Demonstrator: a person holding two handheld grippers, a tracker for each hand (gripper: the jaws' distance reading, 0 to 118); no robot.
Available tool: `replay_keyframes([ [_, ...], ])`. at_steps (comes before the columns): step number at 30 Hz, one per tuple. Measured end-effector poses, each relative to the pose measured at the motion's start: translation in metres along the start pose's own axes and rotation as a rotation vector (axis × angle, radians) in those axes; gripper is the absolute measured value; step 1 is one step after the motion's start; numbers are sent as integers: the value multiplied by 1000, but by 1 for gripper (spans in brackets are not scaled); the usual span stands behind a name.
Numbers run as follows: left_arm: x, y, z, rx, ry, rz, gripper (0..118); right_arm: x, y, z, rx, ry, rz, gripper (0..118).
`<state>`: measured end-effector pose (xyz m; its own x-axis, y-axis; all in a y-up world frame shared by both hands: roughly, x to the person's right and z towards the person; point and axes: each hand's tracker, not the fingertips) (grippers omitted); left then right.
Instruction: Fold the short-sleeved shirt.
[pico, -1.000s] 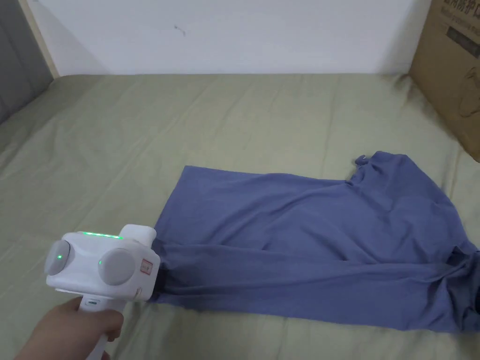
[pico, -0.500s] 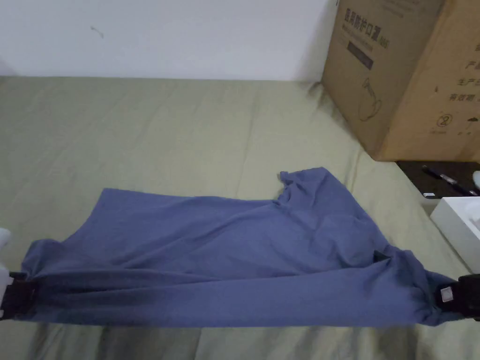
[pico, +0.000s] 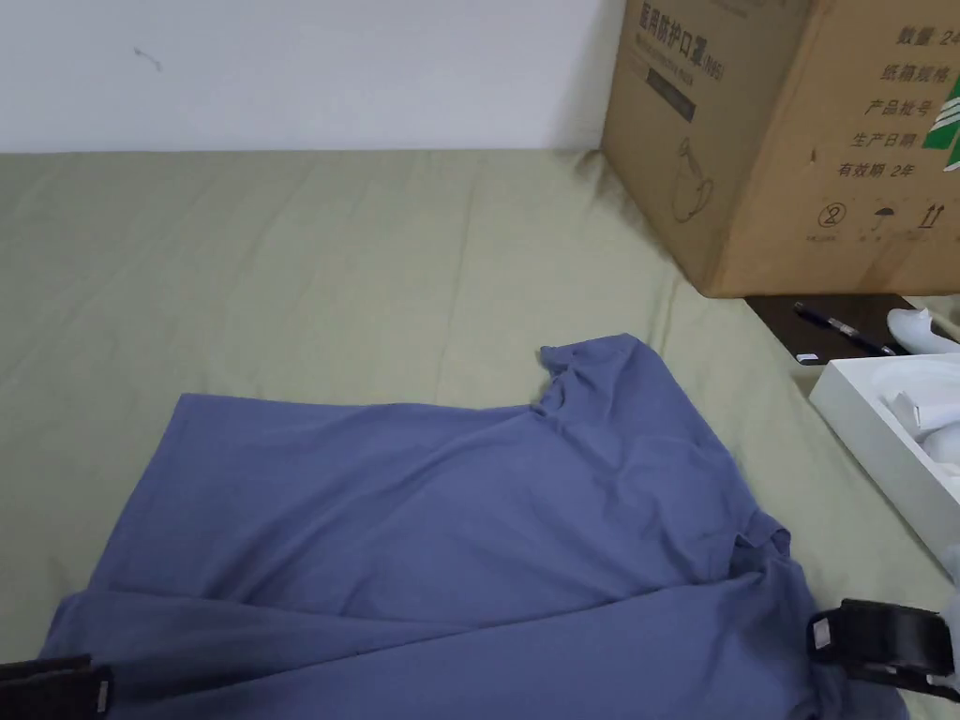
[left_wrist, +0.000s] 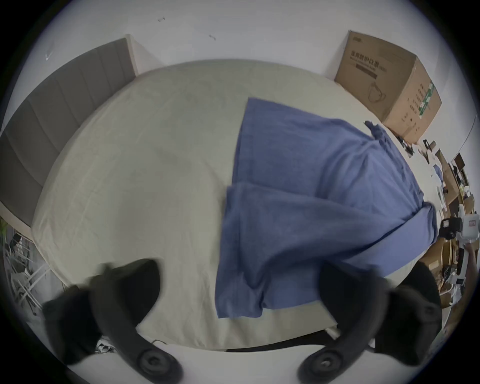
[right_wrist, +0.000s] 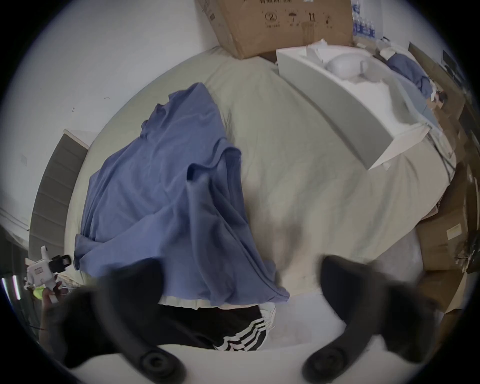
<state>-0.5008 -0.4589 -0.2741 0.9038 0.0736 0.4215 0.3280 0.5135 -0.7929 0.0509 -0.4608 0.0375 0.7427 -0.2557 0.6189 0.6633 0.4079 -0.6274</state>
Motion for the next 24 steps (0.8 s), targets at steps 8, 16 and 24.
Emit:
replay_keyframes([
  [8,28,36,68,201,-149,25,101,-68,10,60,236,121,101,88],
  [16,68,106,59,317,-180,-75,0,-156,43,45,436,314,225,0],
  [24,44,258,-72,143,-174,-44,0,-182,77,3,392,310,337,0],
])
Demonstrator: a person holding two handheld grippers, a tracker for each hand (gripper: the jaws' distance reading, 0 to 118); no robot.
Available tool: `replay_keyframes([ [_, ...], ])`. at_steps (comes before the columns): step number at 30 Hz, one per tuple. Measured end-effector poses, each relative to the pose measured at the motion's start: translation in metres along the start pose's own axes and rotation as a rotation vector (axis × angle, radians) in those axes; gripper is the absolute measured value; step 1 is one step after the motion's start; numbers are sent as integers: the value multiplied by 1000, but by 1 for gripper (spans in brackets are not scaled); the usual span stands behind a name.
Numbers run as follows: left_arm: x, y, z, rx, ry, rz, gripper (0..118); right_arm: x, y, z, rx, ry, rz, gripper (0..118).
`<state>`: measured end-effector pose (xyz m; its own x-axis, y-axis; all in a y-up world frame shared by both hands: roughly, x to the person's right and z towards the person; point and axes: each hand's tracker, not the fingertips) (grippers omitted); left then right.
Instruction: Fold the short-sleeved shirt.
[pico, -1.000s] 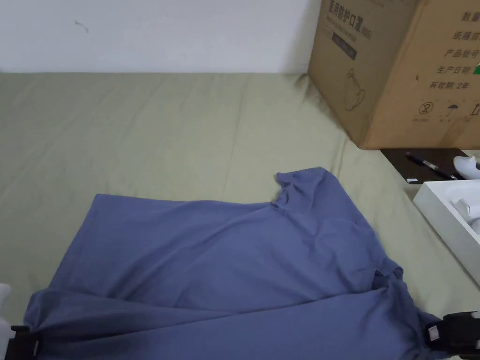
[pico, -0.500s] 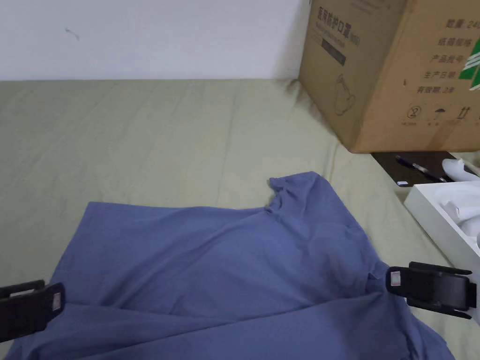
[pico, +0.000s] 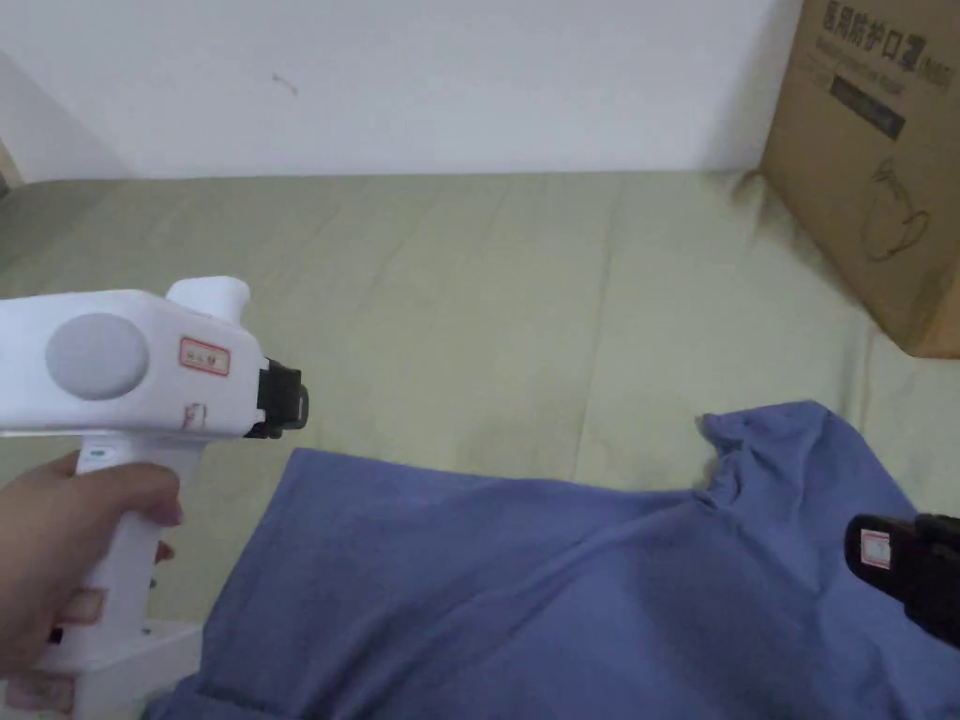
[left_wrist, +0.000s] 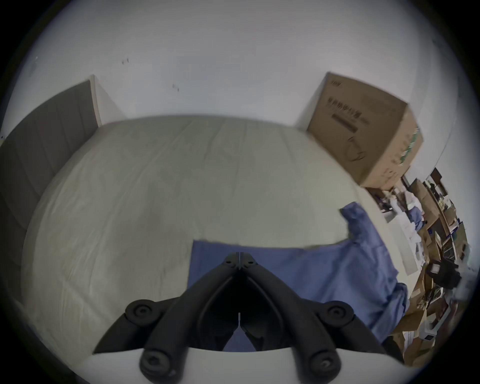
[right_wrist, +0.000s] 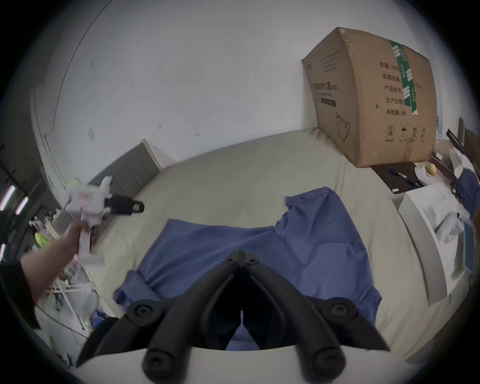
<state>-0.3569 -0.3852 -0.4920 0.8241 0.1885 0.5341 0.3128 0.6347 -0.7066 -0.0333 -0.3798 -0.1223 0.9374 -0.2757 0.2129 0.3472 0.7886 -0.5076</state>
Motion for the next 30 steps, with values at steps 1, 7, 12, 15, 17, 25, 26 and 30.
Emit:
replay_keyframes([
  [1,-9,9,-24,-62,-17,-22,0,2,-1,-6,-18,-21,18,0],
  [7,-26,16,-117,-200,34,-106,113,18,-9,-37,-110,-26,6,0],
  [12,-30,-1,-149,-329,74,-92,97,24,-19,-54,-149,-24,-15,0],
  [15,-27,-9,-144,-300,132,-130,75,23,-22,-60,-172,-28,-4,0],
  [17,-15,-12,-133,-270,114,-160,33,20,-21,-61,-174,-39,12,0],
  [25,3,-26,-110,-236,109,-292,1,41,32,-62,-45,-9,-49,0],
  [26,3,-24,-107,-205,109,-266,1,52,46,-67,-30,-40,-74,0],
  [30,1,-18,-94,-138,107,-236,1,113,95,-110,-47,-41,-162,8],
])
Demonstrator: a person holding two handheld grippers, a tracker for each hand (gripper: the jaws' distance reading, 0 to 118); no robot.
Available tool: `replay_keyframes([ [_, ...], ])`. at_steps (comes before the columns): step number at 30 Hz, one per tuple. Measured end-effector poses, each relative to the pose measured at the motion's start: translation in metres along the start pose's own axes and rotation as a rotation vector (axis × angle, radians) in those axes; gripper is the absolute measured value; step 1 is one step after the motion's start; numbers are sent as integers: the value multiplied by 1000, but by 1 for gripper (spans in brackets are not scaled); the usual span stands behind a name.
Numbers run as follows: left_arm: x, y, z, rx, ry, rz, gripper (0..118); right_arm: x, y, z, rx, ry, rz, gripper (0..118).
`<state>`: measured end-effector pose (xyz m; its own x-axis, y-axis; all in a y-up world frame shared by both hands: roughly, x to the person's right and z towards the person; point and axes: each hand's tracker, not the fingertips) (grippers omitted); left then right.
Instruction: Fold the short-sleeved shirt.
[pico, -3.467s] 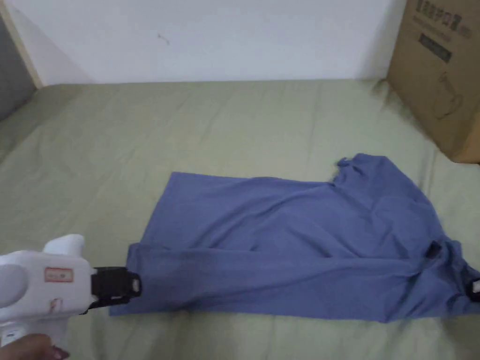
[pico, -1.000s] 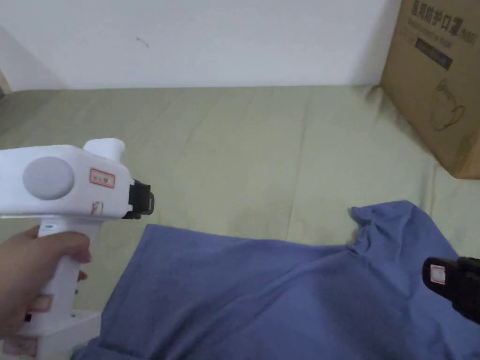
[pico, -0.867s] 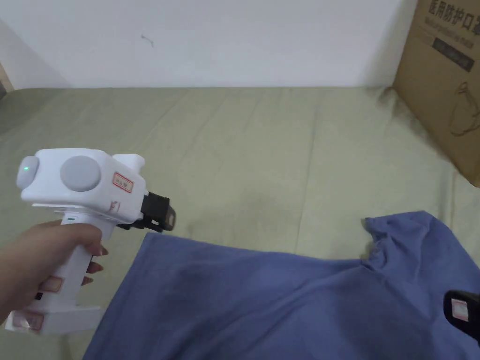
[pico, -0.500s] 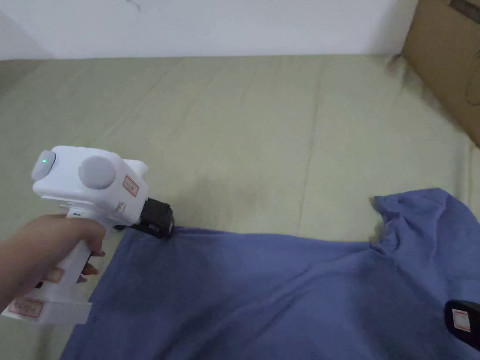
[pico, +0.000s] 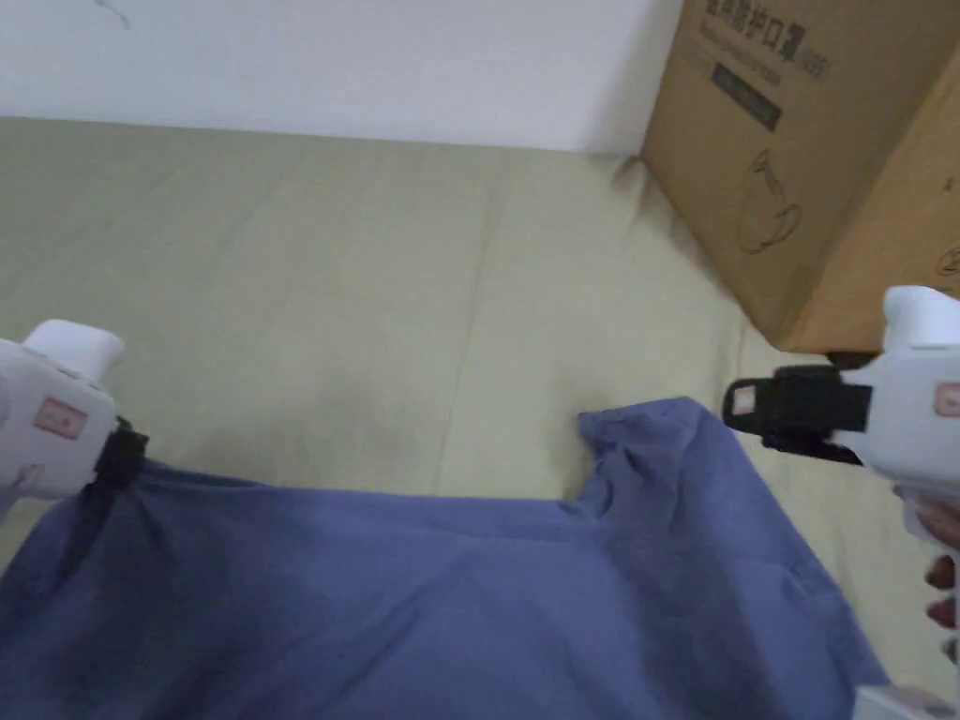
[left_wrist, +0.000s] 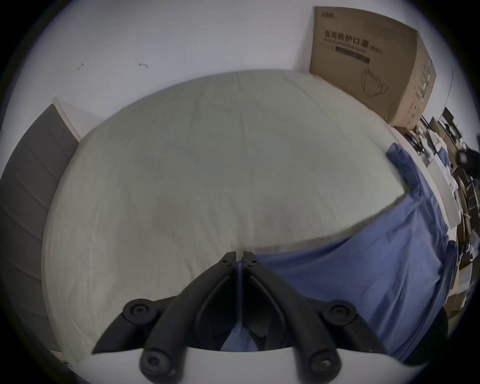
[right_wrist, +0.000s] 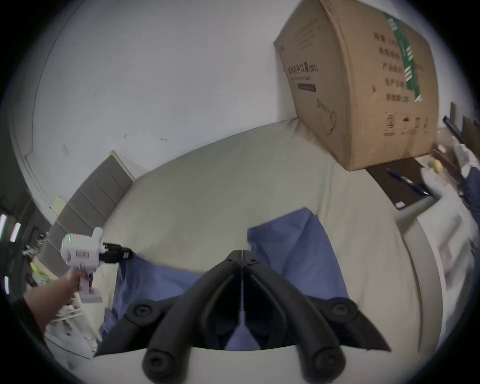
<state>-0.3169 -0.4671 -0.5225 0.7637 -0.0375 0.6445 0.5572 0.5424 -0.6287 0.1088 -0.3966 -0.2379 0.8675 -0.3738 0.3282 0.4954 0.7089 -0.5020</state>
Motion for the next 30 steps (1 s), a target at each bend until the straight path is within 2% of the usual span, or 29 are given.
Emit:
replay_keyframes([
  [1,3,1,4,9,1,1,1,12,13,-15,-61,17,-18,34],
  [2,4,1,6,18,2,-4,1,19,22,-29,-139,-29,-22,81],
  [3,6,1,9,36,12,-17,1,25,28,-45,-224,-112,-15,105],
  [4,7,0,11,50,21,-27,1,34,29,-61,-255,-176,-8,114],
  [5,8,-1,13,58,21,-32,1,41,29,-73,-278,-190,1,111],
  [9,8,-5,13,70,32,-38,1,63,15,-117,-464,-348,-16,101],
  [10,6,-5,11,64,34,-37,1,67,9,-125,-488,-386,-6,96],
  [12,4,-7,8,43,32,-27,1,72,1,-131,-485,-428,-9,74],
  [13,4,-8,6,38,33,-22,1,72,-1,-132,-489,-430,-12,73],
  [14,3,-9,5,35,33,-17,1,68,-1,-129,-473,-423,-3,64],
  [15,2,-9,3,29,34,-15,1,66,-1,-125,-460,-410,9,51],
  [16,1,-10,1,20,35,-14,1,63,0,-122,-467,-402,17,31],
  [17,2,-11,0,15,38,-14,1,60,1,-120,-482,-398,38,0],
  [19,0,-11,-1,14,38,-2,1,54,5,-112,-470,-357,47,0],
  [21,0,-11,1,19,41,20,1,48,12,-101,-434,-360,49,0],
  [26,-8,0,21,84,36,115,1,39,37,-57,-239,-314,-4,0],
  [30,-12,10,38,133,45,154,1,34,59,-36,-193,-303,-30,0],
])
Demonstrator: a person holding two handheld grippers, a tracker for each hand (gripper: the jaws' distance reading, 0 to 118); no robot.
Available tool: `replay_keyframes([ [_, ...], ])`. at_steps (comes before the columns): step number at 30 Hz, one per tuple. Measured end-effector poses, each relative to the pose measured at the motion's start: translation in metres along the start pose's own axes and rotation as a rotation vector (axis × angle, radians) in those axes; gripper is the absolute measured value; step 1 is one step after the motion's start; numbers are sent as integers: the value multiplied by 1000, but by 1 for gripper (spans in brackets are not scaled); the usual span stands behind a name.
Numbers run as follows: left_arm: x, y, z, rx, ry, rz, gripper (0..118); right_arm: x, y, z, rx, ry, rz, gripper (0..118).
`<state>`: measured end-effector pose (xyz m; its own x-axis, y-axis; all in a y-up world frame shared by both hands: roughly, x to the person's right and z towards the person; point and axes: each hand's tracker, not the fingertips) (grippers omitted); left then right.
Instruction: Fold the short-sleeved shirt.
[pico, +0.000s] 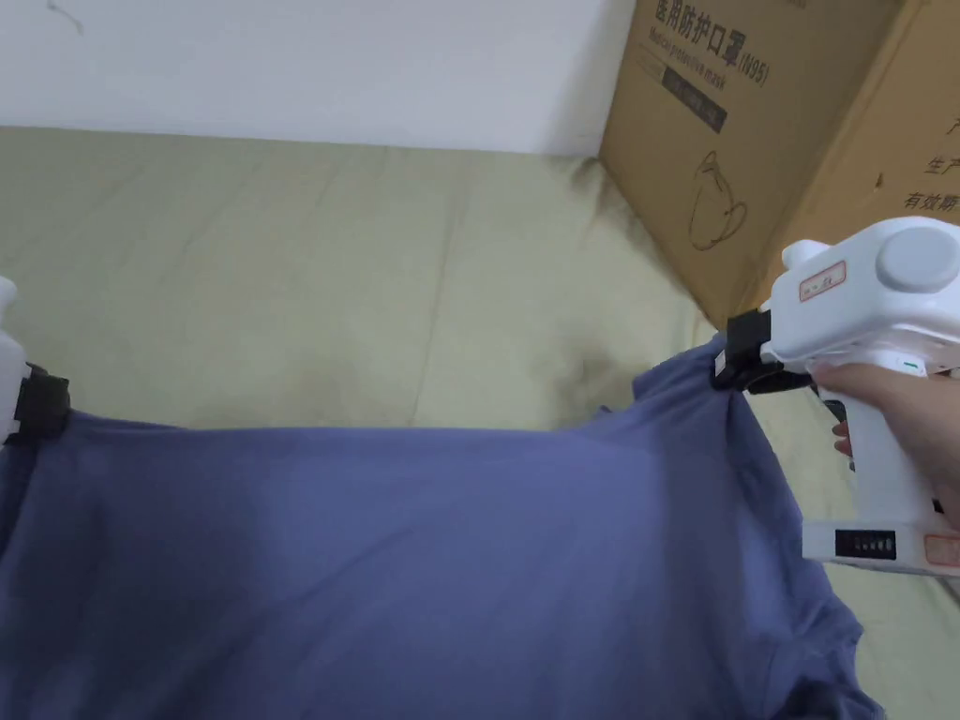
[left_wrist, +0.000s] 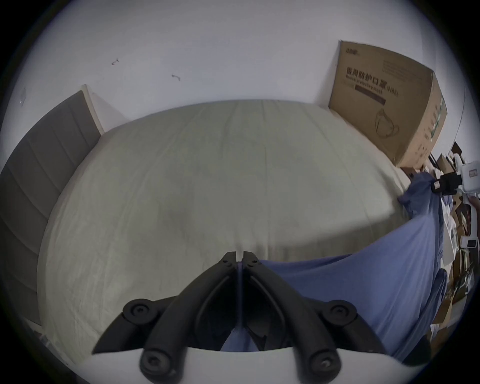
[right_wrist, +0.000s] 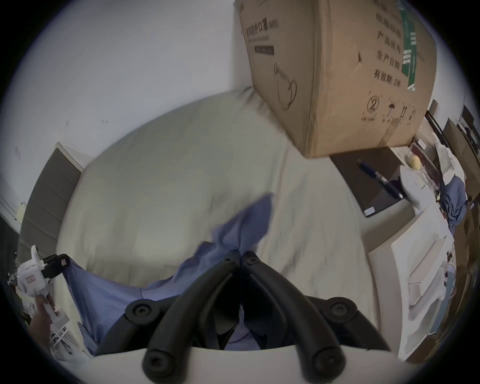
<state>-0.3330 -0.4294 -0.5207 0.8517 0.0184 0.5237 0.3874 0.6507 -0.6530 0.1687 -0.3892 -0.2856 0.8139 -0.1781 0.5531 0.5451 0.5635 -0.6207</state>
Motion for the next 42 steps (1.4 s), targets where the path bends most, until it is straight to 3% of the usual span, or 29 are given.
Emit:
replay_keyframes([
  [8,-8,-15,48,20,-22,12,1,4,-32,53,67,25,34,0],
  [20,-5,-186,170,9,-122,104,1,52,-259,153,44,56,-33,0],
  [23,0,-222,174,-10,-107,117,1,56,-288,152,24,44,-42,0],
  [26,1,-244,167,-41,-94,126,1,62,-302,141,15,44,-105,0],
  [31,-1,-257,153,-38,-75,150,6,61,-307,115,36,-15,-80,1],
  [33,4,-260,150,-35,-35,119,30,53,-308,107,31,-74,-17,17],
  [34,5,-261,149,-41,-24,110,51,49,-309,104,28,-113,24,34],
  [35,3,-264,149,-44,-23,109,83,46,-310,104,30,-151,66,63],
  [36,2,-264,151,-48,-21,111,102,44,-311,107,47,-176,85,94],
  [37,1,-264,155,-49,-11,117,113,44,-311,110,55,-184,87,115],
  [42,-4,-251,206,94,-101,239,115,33,-308,163,229,-104,37,113],
])
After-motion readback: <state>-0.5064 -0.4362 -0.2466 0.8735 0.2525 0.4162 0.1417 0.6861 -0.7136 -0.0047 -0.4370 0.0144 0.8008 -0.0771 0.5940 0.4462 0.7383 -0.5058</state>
